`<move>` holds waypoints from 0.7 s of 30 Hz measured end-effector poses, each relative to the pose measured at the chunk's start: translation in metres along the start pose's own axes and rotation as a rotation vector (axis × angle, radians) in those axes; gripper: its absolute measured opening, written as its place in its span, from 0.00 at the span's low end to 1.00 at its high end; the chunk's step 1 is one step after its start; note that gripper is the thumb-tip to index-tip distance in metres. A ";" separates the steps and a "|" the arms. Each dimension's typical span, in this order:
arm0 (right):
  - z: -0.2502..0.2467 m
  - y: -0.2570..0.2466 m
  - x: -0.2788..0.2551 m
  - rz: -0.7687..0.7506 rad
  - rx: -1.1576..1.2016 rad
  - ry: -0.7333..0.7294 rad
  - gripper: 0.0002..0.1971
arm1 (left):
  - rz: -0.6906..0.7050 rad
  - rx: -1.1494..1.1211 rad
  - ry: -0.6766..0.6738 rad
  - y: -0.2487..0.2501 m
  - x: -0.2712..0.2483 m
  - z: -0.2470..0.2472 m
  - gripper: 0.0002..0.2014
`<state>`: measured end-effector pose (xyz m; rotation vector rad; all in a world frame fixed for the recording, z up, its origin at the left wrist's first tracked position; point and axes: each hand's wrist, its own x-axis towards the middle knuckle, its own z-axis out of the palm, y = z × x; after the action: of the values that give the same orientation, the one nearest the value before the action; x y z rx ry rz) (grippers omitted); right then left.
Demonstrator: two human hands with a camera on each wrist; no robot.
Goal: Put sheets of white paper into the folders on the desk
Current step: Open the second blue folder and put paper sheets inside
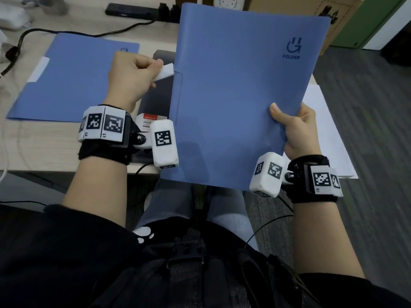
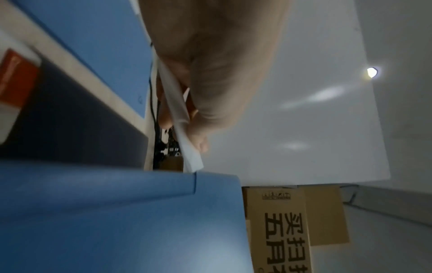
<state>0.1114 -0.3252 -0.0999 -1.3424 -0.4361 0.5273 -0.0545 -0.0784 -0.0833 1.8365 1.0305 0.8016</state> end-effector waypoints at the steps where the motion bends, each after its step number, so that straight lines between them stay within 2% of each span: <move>1: 0.000 0.001 0.000 -0.003 0.006 0.005 0.09 | -0.011 -0.033 0.005 0.001 -0.002 0.002 0.09; 3: 0.002 0.003 -0.001 -0.004 0.020 0.017 0.09 | -0.049 -0.087 0.022 0.001 -0.004 0.008 0.09; 6: 0.005 0.006 -0.002 0.000 0.036 0.036 0.09 | -0.129 -0.123 0.045 0.000 -0.006 0.014 0.14; 10: 0.007 0.010 -0.003 0.016 0.061 0.051 0.09 | -0.067 0.020 0.080 0.002 -0.010 0.021 0.13; 12: 0.008 0.011 -0.003 0.021 0.072 0.056 0.09 | -0.031 0.063 0.042 0.001 -0.012 0.024 0.13; 15: 0.011 0.011 -0.003 0.021 0.077 0.064 0.09 | -0.060 -0.095 -0.018 0.003 -0.016 0.029 0.15; 18: 0.015 0.011 -0.002 0.016 0.081 0.075 0.09 | -0.101 -0.253 0.005 0.007 -0.024 0.031 0.21; 21: 0.018 0.011 -0.001 0.001 0.075 0.080 0.09 | -0.138 -0.354 0.034 0.010 -0.031 0.033 0.23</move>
<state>0.0989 -0.3104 -0.1073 -1.2874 -0.3470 0.4850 -0.0379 -0.1204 -0.0915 1.4418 0.9561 0.8720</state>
